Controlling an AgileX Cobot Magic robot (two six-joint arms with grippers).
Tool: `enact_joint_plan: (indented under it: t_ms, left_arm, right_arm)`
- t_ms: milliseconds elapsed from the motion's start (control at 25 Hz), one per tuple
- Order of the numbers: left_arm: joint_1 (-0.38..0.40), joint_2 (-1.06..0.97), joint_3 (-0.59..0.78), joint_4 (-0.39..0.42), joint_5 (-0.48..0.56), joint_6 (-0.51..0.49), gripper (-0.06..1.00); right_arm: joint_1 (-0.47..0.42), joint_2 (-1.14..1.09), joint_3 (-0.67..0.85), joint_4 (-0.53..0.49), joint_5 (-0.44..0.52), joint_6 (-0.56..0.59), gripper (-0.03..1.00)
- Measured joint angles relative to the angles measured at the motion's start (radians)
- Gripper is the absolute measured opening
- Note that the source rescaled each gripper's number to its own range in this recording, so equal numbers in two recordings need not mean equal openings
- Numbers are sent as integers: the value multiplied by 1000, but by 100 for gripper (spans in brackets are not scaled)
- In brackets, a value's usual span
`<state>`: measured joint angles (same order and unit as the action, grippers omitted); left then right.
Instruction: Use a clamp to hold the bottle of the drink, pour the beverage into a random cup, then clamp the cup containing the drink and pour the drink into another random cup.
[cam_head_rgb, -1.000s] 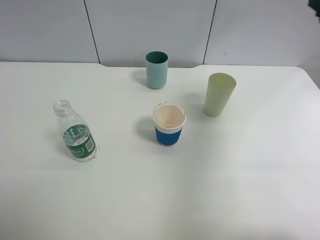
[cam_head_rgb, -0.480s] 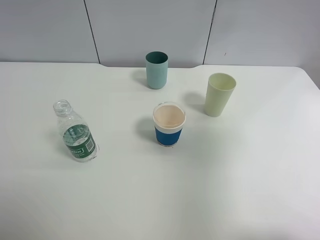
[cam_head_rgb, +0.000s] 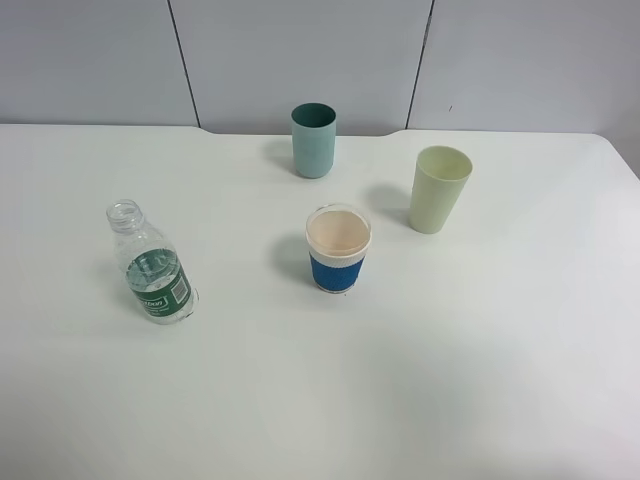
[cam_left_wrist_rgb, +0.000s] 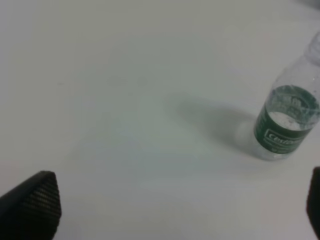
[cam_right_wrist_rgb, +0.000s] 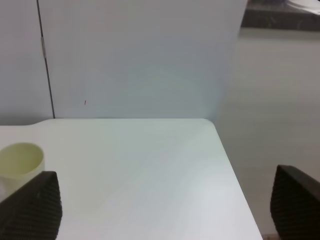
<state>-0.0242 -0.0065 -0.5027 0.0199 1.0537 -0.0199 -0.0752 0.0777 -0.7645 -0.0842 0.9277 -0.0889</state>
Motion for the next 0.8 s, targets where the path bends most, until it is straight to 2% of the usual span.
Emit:
enact_joint_plan:
  t_ms: [320,520,680,800]
  left_arm:
    - [0,0,0,0,0,0,100]
    - [0,0,0,0,0,0,100]
    - [0,0,0,0,0,0,100]
    - [0,0,0,0,0,0,100]
  right_arm:
    - [0,-81,9,5,147,19,49]
    - [0,-81,121,30,153,24,49]
    - [0,-81,241,95,151,24,49]
    - [0,-81,262,106,147,30,49]
